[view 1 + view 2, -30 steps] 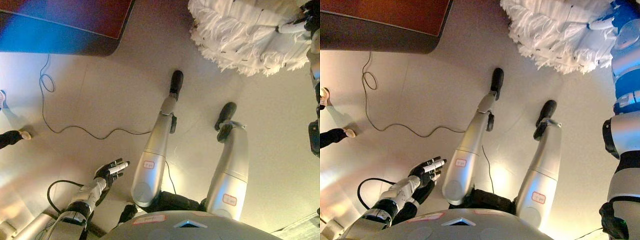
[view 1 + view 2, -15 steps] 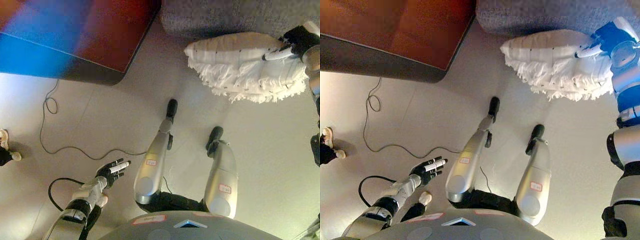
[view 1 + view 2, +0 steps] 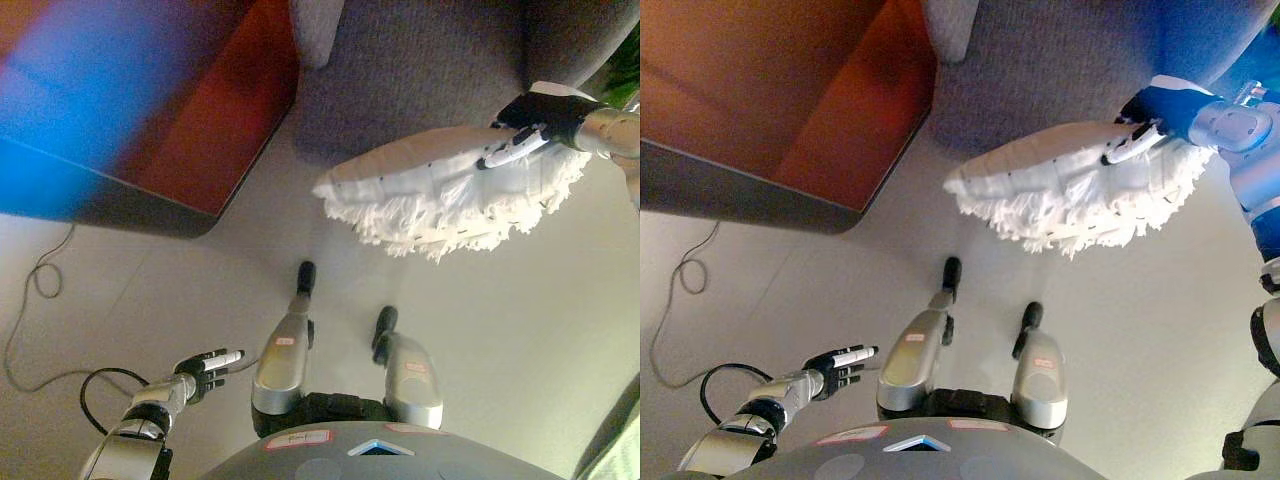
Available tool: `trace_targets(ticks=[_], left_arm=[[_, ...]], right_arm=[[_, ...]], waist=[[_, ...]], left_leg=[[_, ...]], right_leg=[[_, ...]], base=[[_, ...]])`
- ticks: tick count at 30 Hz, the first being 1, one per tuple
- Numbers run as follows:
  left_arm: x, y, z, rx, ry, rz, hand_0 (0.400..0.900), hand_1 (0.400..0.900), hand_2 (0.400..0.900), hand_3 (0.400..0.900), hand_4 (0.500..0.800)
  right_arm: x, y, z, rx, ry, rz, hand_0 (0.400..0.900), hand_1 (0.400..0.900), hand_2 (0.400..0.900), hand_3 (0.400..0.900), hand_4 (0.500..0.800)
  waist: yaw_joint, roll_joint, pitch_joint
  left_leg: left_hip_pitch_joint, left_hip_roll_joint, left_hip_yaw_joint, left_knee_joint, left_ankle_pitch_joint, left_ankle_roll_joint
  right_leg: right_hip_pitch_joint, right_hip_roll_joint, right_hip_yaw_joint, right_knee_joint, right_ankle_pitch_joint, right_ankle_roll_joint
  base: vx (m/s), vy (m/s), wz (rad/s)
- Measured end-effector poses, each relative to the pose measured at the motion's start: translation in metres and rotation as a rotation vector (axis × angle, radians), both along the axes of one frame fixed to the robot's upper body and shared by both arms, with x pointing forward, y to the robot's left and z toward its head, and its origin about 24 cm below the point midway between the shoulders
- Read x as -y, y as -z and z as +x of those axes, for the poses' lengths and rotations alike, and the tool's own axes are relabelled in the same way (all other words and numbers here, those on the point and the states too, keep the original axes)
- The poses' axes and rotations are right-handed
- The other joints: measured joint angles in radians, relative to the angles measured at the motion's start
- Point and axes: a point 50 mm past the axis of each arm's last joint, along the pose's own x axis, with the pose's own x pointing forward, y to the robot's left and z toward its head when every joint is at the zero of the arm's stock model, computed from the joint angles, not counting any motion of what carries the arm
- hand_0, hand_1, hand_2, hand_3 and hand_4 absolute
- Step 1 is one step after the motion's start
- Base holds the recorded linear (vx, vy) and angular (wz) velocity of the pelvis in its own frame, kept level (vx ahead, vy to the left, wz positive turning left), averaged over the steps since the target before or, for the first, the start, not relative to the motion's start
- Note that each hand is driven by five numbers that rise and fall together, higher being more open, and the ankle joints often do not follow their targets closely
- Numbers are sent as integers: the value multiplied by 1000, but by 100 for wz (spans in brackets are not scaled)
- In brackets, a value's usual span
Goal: Pick up the pillow and put it on the sofa.
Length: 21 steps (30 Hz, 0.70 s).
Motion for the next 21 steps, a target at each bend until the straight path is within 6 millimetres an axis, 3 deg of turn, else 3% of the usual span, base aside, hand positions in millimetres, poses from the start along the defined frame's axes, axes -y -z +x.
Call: trace_targets(ticks=[6,12,16,21], left_arm=[[-9,8,-38,-71,19,65,900,900,900,900,800],[-7,16,-78,-184,24,66,900,900,900,900,800],[-6,17,-89,-219,21,66,900,900,900,900,800],[-7,18,-91,-224,20,68,900,900,900,900,800]], right_arm=[[-10,-12,-5,29,-78,169,400,400,400,400,500],[-9,-29,-1,50,-40,387,400,400,400,400,500],[11,-34,7,73,107,513,400,400,400,400,500],[58,-30,3,91,395,600,400,400,400,400,500]], waist=[[9,-68,-91],[31,-86,-164],[37,-103,-197],[89,-109,-216]], left_leg=[[63,-23,-7,-6,-35,2],[93,-22,-7,-7,-50,-5],[95,-22,-11,-7,-50,-6],[93,-28,-22,-7,-49,-4]], right_leg=[[168,3,-31,-210,69,11],[214,9,-36,-241,73,8],[229,12,-54,-246,72,6],[233,12,-65,-246,71,5]], base=[[136,0,7],[119,13,6],[82,6,16],[64,0,21]])
